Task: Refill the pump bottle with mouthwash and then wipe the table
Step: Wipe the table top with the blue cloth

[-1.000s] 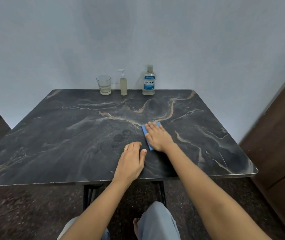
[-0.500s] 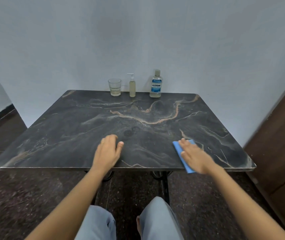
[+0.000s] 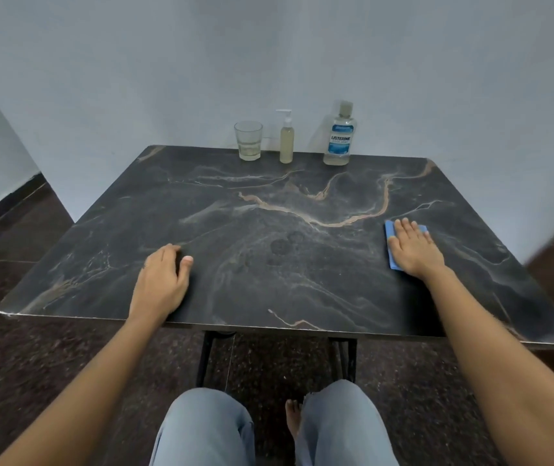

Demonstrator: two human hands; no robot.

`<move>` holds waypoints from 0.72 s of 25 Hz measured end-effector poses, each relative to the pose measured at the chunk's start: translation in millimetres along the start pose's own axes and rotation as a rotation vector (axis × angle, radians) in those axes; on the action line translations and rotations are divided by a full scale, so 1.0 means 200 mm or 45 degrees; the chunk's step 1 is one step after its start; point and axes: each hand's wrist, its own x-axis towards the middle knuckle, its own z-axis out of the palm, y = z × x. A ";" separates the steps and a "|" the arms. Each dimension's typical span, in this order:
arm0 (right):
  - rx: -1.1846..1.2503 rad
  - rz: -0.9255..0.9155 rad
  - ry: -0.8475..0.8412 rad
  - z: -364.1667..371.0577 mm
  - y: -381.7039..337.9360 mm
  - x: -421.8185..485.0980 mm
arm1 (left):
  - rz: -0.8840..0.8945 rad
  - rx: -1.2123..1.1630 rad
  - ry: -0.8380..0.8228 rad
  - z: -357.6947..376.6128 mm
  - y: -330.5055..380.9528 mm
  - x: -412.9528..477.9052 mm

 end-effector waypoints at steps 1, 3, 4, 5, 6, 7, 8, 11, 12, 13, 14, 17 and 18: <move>-0.005 -0.039 -0.007 0.01 -0.08 0.04 | 0.007 0.009 -0.003 0.00 -0.01 0.01; -0.033 -0.175 -0.036 0.05 -0.30 0.09 | -0.007 0.016 -0.001 0.01 -0.03 0.01; -0.045 -0.257 -0.057 0.08 -0.43 0.09 | -0.012 0.013 0.003 0.01 -0.03 0.01; -0.053 -0.340 -0.071 0.11 -0.56 0.09 | -0.009 0.011 0.008 0.02 -0.03 0.01; -0.056 -0.415 -0.075 0.14 -0.68 0.07 | 0.000 0.008 0.011 0.02 -0.02 0.00; -0.051 -0.477 -0.081 0.17 -0.79 0.05 | 0.010 0.003 0.020 0.02 -0.02 0.00; -0.043 -0.526 -0.091 0.19 -0.89 0.02 | 0.014 -0.003 0.033 0.01 -0.01 0.00; -0.046 -0.627 -0.119 0.24 -1.08 -0.11 | 0.007 -0.015 0.048 -0.01 0.01 -0.01; -0.048 -0.659 -0.128 0.25 -1.12 -0.17 | 0.002 -0.018 0.047 -0.02 0.01 -0.01; -0.050 -0.692 -0.136 0.26 -1.17 -0.23 | -0.007 -0.024 0.048 -0.02 0.02 -0.02; -0.050 -0.723 -0.144 0.26 -1.21 -0.30 | -0.022 -0.034 0.047 -0.03 0.03 -0.02; -0.022 -0.765 -0.183 0.29 -1.28 -0.49 | -0.063 -0.071 0.039 -0.05 0.04 -0.04; -0.015 -0.772 -0.187 0.29 -1.27 -0.54 | -0.071 -0.084 0.033 -0.06 0.05 -0.05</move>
